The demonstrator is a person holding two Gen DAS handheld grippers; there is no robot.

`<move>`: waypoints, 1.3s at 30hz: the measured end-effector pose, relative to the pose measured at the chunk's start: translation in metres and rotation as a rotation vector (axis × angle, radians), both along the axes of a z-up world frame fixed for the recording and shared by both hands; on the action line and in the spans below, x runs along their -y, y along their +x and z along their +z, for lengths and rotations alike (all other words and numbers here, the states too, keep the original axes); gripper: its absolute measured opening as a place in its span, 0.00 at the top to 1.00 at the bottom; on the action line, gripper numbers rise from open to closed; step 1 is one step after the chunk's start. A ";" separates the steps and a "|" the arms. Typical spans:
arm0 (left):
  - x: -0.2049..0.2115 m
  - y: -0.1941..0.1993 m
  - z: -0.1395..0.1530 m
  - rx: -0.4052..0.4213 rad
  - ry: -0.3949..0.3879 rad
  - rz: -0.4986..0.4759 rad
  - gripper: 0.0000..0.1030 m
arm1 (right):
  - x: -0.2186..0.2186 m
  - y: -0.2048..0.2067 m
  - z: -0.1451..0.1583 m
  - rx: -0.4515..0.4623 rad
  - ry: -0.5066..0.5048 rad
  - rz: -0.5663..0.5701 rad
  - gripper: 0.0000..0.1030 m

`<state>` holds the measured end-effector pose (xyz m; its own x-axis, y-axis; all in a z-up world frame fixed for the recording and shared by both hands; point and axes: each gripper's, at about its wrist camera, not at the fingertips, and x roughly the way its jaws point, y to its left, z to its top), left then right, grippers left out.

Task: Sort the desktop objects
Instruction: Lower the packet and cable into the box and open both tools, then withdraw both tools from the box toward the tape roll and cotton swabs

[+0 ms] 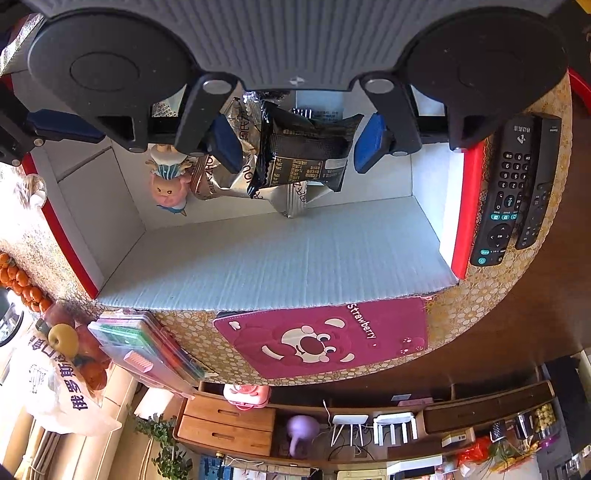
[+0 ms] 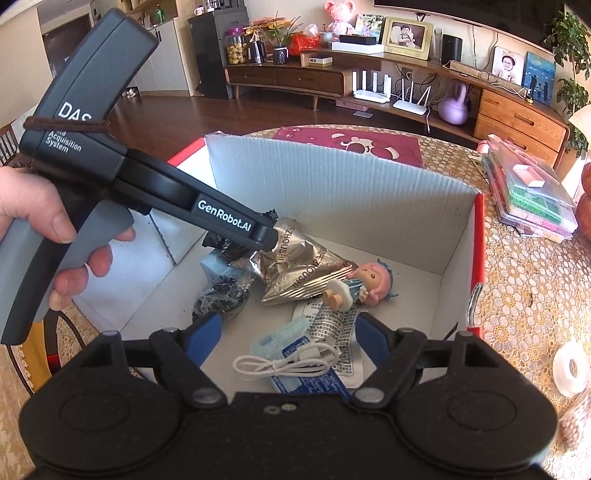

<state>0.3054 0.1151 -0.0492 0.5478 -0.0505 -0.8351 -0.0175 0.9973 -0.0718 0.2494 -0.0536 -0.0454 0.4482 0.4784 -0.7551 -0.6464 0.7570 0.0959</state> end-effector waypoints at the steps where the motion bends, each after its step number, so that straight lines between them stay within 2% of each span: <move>1: 0.001 -0.001 0.002 0.007 0.003 0.003 0.29 | 0.001 -0.001 0.002 0.004 0.004 -0.002 0.20; 15: 0.004 -0.028 0.026 0.049 -0.004 0.019 0.29 | 0.020 -0.026 0.032 0.069 0.058 -0.021 0.15; 19: 0.007 -0.038 0.034 0.066 0.002 0.019 0.24 | 0.028 -0.034 0.040 0.087 0.080 -0.029 0.12; 30: 0.013 -0.059 0.048 0.094 -0.002 0.016 0.20 | 0.051 -0.059 0.058 0.139 0.125 -0.044 0.06; 39: 0.028 -0.081 0.060 0.123 0.001 -0.010 0.20 | 0.077 -0.077 0.067 0.158 0.145 -0.078 0.05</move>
